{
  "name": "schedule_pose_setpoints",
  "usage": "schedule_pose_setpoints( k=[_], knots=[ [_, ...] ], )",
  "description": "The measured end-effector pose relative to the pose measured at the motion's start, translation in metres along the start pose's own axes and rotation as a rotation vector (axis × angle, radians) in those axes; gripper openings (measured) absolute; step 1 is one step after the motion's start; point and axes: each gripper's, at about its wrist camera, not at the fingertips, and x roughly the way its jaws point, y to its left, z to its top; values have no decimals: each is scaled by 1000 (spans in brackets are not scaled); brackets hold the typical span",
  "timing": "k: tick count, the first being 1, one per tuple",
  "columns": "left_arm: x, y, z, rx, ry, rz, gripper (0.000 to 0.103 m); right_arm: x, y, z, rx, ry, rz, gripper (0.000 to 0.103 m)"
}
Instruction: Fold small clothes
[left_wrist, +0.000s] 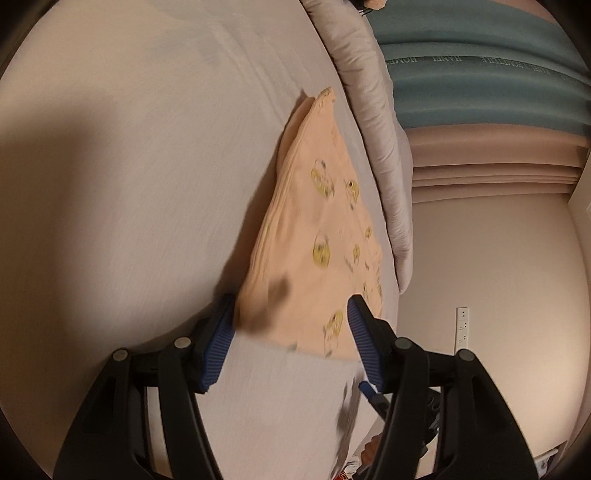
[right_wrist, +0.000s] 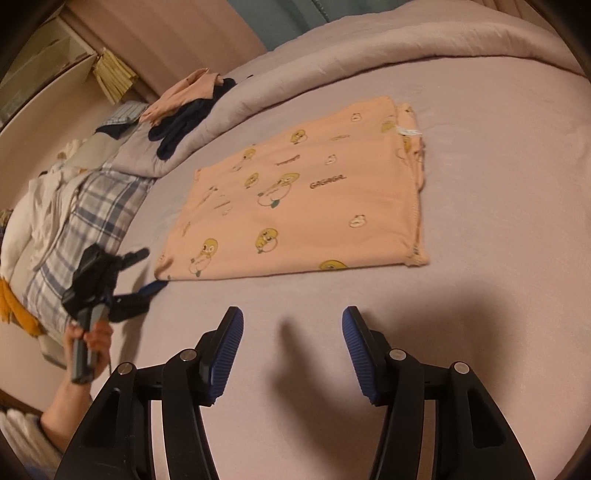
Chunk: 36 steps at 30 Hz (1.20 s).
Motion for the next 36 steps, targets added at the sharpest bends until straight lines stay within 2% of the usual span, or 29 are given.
schedule_pose_setpoints(
  k=[10,17,19,20,22,23,25,26,27,30,34,36],
  knots=[
    [41,-21,51,62,52,13,61,13,7,7,-29,7,18,56],
    [68,-39,76,111,57,77,57,32,29,38,-100,-17,31,56],
    [70,-43,76,136,48,117,44,42,39,53,-132,-32,17,56],
    [71,-46,74,166,45,160,38,46,43,58,-140,-36,10,56],
    [71,-47,70,199,42,207,18,57,53,73,-165,-45,1,56],
    [69,-49,67,223,32,245,12,62,57,79,-176,-48,2,56],
    [65,-54,63,256,21,266,12,78,62,94,-194,-45,-21,56],
    [63,-60,61,280,9,271,12,86,64,101,-196,-44,-50,48],
    [61,-66,59,304,0,276,12,96,66,109,-203,-40,-66,35],
    [57,-86,52,374,-11,272,12,123,66,129,-187,-20,-112,16],
    [59,-102,44,448,-10,308,12,153,60,142,-130,39,-126,12],
    [61,-102,44,455,-3,330,12,161,58,143,-125,59,-142,10]
  ],
)
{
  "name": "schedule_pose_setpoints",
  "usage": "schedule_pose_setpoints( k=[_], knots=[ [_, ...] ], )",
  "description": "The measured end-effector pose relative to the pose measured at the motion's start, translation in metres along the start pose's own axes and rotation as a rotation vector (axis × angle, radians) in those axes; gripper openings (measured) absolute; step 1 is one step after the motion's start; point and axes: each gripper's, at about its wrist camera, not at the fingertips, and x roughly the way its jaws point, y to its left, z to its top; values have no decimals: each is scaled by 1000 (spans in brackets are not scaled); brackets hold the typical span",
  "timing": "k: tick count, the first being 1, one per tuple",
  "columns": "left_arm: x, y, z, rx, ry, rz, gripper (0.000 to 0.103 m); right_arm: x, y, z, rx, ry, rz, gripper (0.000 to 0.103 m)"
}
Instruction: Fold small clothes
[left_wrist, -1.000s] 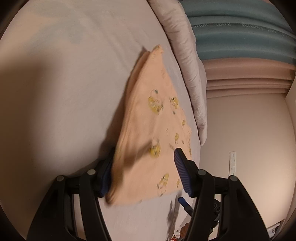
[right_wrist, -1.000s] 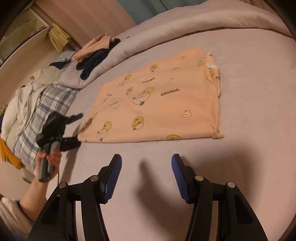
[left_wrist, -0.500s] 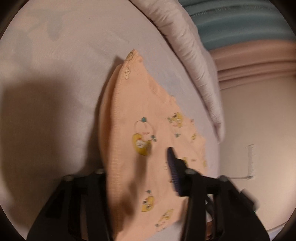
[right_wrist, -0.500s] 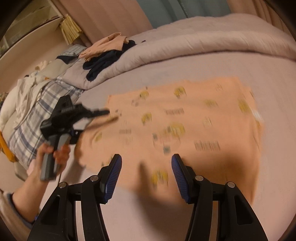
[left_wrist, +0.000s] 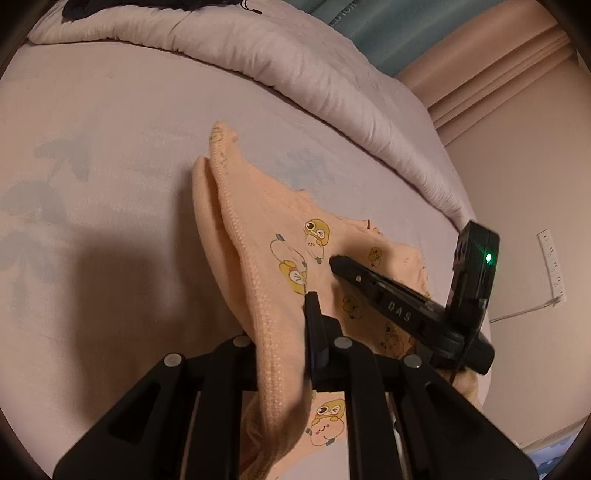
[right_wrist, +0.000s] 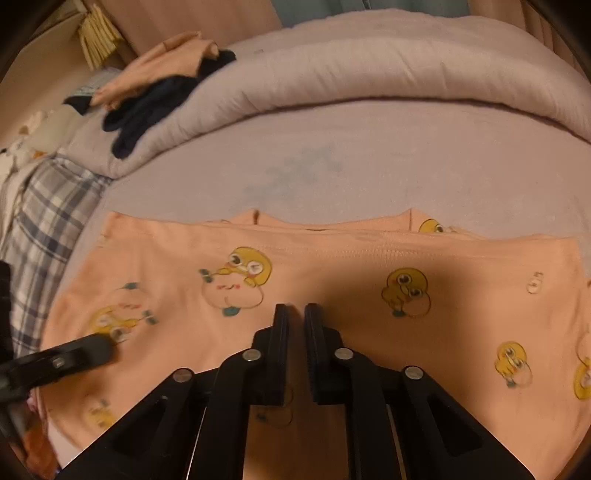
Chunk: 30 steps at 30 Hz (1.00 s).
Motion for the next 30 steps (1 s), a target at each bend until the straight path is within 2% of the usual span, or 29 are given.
schedule_pose_setpoints(
  k=[5,8,13,17,19,20,23,25,27,28,30],
  knots=[
    [1,0,-2,-9,5,14,12,-20,2,-5,-18,14,5,10],
    [1,-3,0,-10,8,23,12,-42,10,-31,-74,31,39,10],
    [2,-10,0,-2,7,53,12,-64,30,-95,-166,91,0,10],
    [1,-19,-1,-3,12,70,12,-61,32,-112,-187,79,-5,10],
    [-3,-32,-1,21,10,80,11,-65,22,-107,-131,93,57,10],
    [-5,-36,-1,32,9,78,11,-69,10,-103,-64,100,118,10],
    [-8,-59,-1,81,7,73,11,-86,-16,-97,53,31,210,12],
    [-4,-79,-1,112,17,64,12,-96,-40,-91,149,-29,249,23],
    [3,-96,-3,138,31,68,12,-100,-71,-87,301,-67,329,59],
    [7,-103,-3,152,38,69,12,-100,-84,-87,377,-84,372,64],
    [22,-121,-5,186,60,80,12,-97,-109,-87,522,-125,491,65]
  ],
)
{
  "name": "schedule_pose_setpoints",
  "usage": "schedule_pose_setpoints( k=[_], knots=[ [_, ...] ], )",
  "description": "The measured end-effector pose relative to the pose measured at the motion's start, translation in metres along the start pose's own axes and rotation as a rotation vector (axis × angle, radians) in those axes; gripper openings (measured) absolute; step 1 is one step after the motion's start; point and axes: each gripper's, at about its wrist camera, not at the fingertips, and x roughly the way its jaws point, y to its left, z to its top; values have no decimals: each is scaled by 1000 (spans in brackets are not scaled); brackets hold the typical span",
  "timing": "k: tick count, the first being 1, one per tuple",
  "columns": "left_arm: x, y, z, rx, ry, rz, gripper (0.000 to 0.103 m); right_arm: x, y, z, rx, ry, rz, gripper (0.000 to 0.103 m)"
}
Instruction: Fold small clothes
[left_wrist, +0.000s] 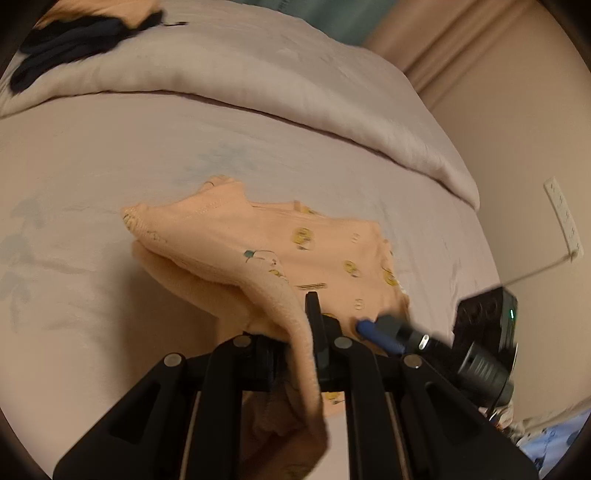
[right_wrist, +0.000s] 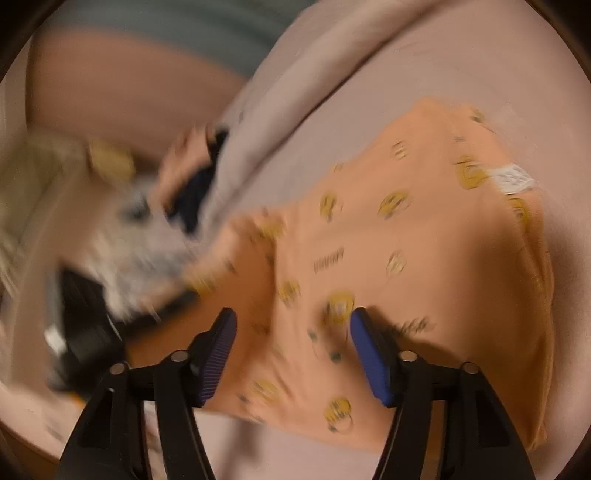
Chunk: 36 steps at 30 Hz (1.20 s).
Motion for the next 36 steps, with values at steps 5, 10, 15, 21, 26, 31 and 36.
schedule_pose_setpoints(
  k=[5,10,15,21,26,31,36],
  knots=[
    [42,-52,3,102,73,46,13,0,-32,23,223,-19,191,66],
    [78,-86,4,156,151,7,31,-10,-52,39,321,-38,295,69],
    [75,-102,0,246,127,-40,51,-1,-52,40,330,10,290,69],
    [52,-78,-7,236,90,0,51,-2,-45,41,297,32,213,69],
    [31,-21,-29,121,69,33,51,0,-17,45,101,57,-118,69],
    [19,33,-61,-6,73,22,51,23,-6,46,-10,133,-198,68],
    [24,60,-90,-107,97,-21,51,31,2,46,-114,82,-243,45]
  ],
)
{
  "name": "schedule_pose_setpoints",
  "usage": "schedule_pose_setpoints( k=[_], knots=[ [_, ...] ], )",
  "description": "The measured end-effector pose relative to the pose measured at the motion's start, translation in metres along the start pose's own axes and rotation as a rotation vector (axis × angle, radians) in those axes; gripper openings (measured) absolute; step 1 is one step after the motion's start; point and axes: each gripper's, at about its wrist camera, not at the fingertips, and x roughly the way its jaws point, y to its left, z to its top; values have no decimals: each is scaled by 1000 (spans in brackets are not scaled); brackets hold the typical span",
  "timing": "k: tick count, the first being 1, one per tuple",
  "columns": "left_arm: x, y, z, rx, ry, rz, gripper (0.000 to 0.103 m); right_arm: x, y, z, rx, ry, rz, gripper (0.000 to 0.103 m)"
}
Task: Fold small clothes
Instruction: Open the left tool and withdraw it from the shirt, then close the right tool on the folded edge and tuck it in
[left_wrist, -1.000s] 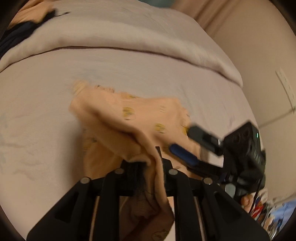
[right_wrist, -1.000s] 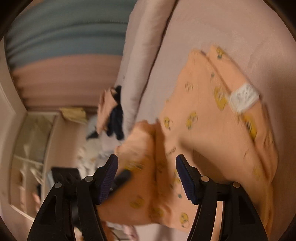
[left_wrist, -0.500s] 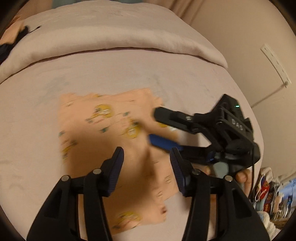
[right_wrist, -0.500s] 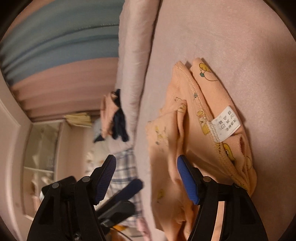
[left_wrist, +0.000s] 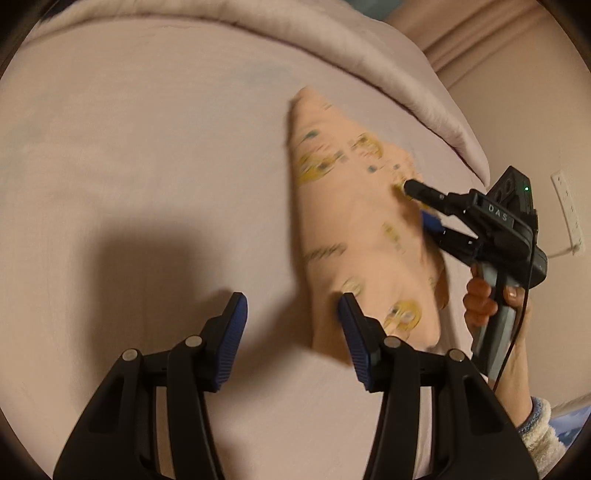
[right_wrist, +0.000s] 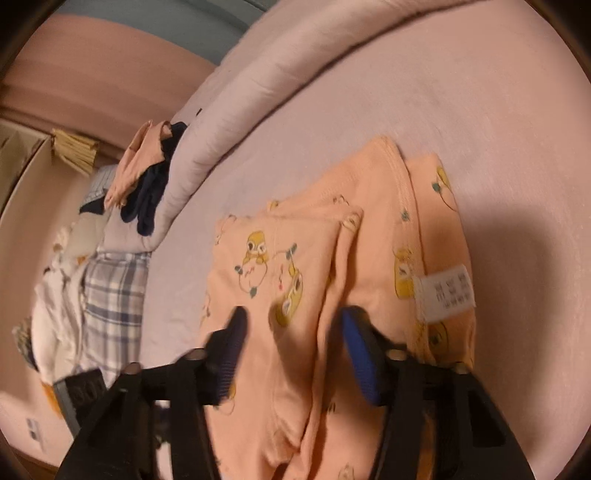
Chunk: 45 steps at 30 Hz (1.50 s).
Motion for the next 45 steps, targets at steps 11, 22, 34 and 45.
schedule_pose_setpoints(
  k=[11,22,34,45],
  knots=[
    [-14,6,-14,-43,-1,-61,51,-19,32,4,-225,-125,-122,8],
    [-4,-6,-9,-5,26,-73,51,-12,1,34,-223,-103,-386,8],
    [-10,-37,4,93,-36,-86,50,-51,22,3,-353,-198,-368,9],
    [33,-91,6,276,-11,-44,49,-39,12,-67,-515,-76,-358,9]
  ],
)
